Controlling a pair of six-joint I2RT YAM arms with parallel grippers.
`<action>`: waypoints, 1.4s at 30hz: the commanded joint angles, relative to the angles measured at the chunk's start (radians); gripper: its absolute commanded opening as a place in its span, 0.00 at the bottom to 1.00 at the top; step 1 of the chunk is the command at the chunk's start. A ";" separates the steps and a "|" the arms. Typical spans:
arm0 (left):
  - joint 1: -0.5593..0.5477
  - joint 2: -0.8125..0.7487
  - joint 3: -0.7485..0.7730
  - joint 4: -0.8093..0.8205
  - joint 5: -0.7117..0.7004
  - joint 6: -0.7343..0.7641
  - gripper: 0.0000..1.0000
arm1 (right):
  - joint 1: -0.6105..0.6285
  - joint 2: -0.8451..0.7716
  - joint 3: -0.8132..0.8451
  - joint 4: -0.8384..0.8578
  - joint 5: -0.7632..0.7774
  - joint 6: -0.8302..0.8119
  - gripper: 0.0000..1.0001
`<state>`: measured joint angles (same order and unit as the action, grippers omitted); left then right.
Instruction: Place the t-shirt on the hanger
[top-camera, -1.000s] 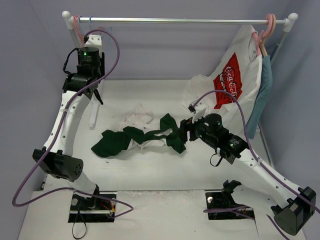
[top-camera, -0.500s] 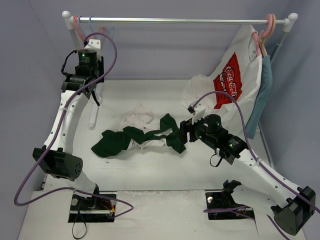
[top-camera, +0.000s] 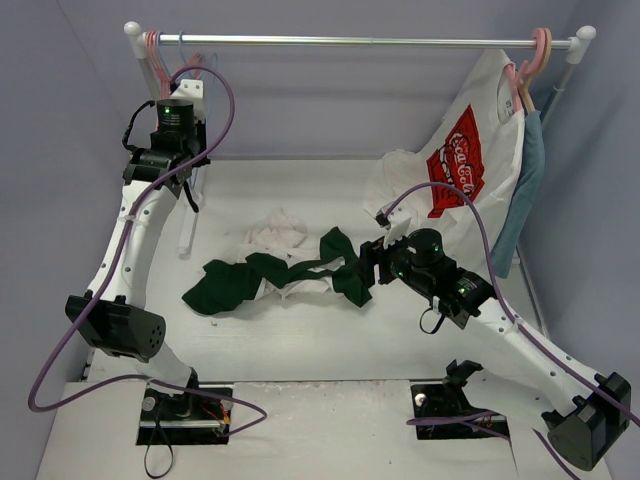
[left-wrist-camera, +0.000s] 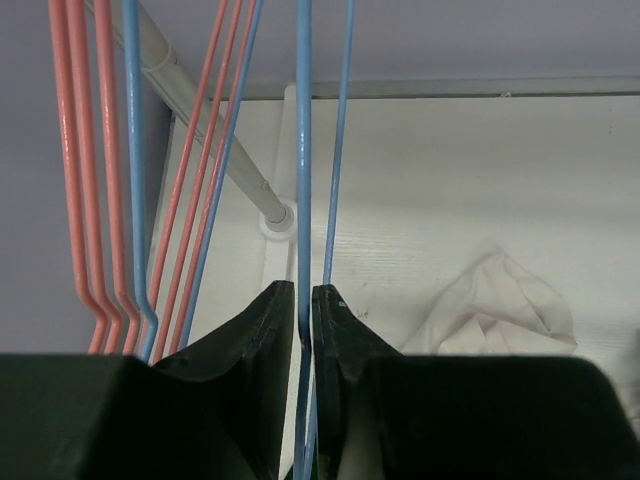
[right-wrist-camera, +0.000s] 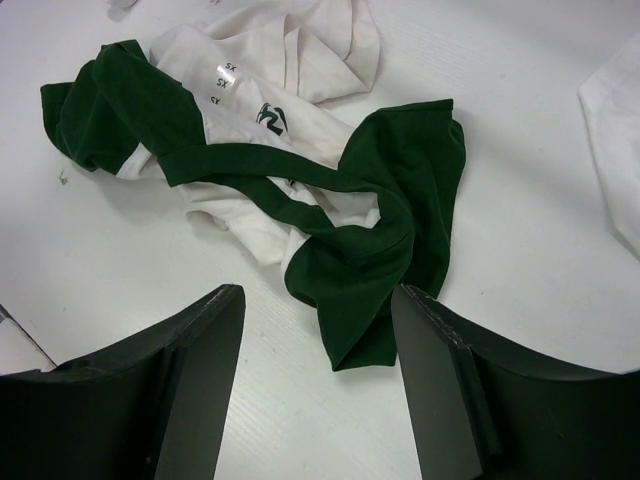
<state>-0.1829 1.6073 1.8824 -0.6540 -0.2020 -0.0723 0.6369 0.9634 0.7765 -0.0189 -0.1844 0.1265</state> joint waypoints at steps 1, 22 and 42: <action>0.003 -0.012 0.021 0.027 0.019 -0.011 0.15 | 0.009 -0.012 0.010 0.066 -0.003 -0.013 0.61; 0.003 -0.009 0.115 0.023 0.030 -0.026 0.00 | 0.007 -0.008 0.010 0.071 0.000 -0.013 0.61; -0.032 -0.236 -0.014 0.041 0.107 -0.043 0.00 | 0.009 -0.009 0.010 0.079 0.019 0.009 0.61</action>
<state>-0.2024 1.4342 1.8812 -0.6552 -0.1219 -0.0948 0.6369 0.9592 0.7765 -0.0177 -0.1833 0.1280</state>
